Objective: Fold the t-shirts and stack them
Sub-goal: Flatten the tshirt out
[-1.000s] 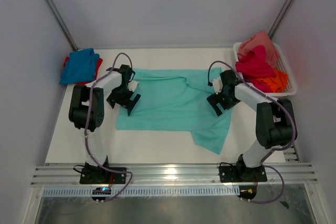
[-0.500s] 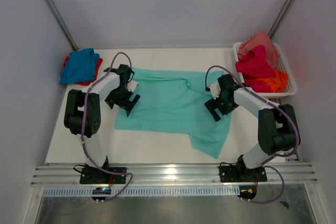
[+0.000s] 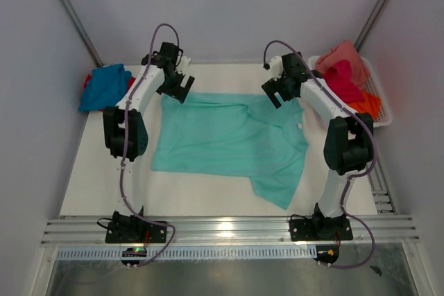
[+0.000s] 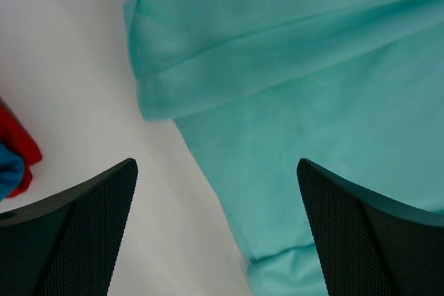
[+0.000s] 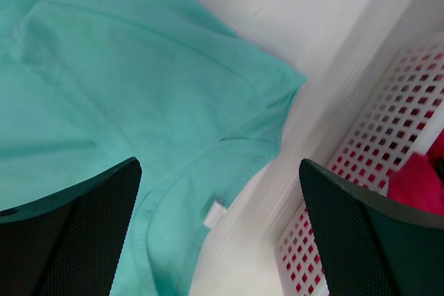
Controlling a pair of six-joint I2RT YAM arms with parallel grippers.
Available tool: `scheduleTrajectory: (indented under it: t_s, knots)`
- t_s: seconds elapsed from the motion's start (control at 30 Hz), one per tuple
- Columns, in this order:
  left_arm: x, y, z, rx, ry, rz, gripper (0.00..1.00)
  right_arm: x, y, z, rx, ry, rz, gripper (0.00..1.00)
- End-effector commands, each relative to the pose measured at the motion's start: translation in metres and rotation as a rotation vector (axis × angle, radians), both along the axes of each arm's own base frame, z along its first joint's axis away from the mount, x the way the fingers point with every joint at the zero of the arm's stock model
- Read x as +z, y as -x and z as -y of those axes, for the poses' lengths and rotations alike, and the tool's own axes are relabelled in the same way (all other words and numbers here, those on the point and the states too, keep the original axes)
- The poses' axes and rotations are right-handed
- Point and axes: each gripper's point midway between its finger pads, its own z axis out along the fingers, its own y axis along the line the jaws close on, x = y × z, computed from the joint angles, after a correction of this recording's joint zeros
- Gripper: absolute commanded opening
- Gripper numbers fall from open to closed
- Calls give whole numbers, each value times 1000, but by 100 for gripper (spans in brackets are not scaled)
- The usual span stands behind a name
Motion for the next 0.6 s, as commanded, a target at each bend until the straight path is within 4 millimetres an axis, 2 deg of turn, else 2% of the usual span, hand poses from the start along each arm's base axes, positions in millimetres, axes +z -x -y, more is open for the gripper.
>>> scheduleTrajectory:
  t_s: [0.0,0.07,0.1,0.17,0.2,0.33,0.57]
  knots:
    - [-6,-27,8,-1,13,24,99,2,-25,-1,-31,11,37,99]
    - [-9,-36,10,1,16,29,99,-1,-30,-4,3,18,46,99]
    - [-20,-40,10,3,13,16,99,-5,-30,-9,31,3,38,99]
    - [-18,-48,8,31,35,30,99,-11,-28,-11,58,2,19,99]
    - [-20,-53,4,48,44,36,99,-18,-23,-19,87,-32,-4,99]
    - [-10,-69,-12,107,41,105,99,-31,-13,-13,68,-15,-42,99]
    - [-1,-78,-34,110,-30,160,99,-51,9,-10,75,-15,-104,99]
